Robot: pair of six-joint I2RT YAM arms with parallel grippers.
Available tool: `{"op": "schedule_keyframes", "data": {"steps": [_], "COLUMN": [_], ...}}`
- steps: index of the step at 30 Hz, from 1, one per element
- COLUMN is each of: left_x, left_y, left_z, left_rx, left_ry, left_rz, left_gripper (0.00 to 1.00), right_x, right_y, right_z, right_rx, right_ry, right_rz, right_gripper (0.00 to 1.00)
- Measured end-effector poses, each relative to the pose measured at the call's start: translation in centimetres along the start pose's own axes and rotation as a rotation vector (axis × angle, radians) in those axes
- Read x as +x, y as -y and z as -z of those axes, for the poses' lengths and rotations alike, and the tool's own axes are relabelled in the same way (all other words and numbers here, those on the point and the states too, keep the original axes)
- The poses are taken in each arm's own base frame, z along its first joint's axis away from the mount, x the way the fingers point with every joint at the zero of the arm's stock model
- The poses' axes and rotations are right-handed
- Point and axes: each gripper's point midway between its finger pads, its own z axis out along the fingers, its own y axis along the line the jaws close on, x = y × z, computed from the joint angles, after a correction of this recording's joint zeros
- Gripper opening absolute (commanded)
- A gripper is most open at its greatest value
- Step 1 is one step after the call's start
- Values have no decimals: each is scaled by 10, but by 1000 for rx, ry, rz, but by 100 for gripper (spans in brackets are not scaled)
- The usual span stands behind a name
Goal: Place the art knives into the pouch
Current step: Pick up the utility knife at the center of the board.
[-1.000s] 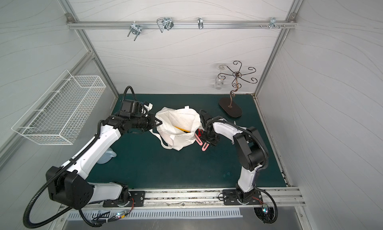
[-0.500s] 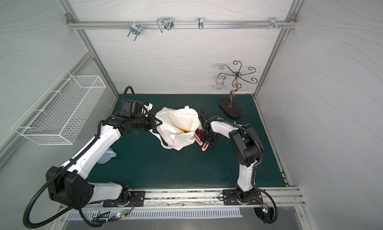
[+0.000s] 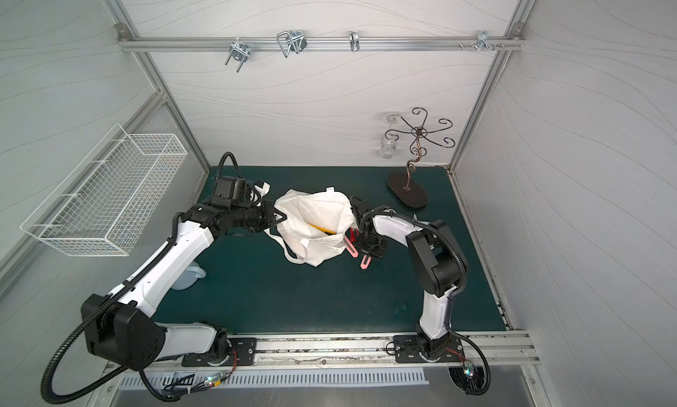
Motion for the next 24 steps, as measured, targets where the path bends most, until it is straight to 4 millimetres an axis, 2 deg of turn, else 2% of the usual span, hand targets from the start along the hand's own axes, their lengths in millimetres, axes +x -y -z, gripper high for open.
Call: {"op": "schedule_keyframes", "data": {"steps": [2, 5, 11, 15, 24], "left_x": [0, 0, 0, 0, 0], "left_y": [0, 0, 0, 1, 1], "left_z": [0, 0, 0, 0, 0], "left_rx": [0, 0, 1, 3, 4], "left_ry": [0, 0, 0, -1, -2], "left_rz": [0, 0, 0, 0, 0], "left_gripper": [0, 0, 0, 0, 0], "right_x": [-3, -11, -30, -23, 5], "right_y": [3, 2, -22, -45, -103], "right_z": [12, 46, 131, 173, 240], "right_rx": [9, 3, -50, -66, -170], "right_ry": [37, 129, 367, 483, 661], "right_rz": [19, 52, 144, 244, 461], "right_gripper": [23, 23, 23, 23, 24]}}
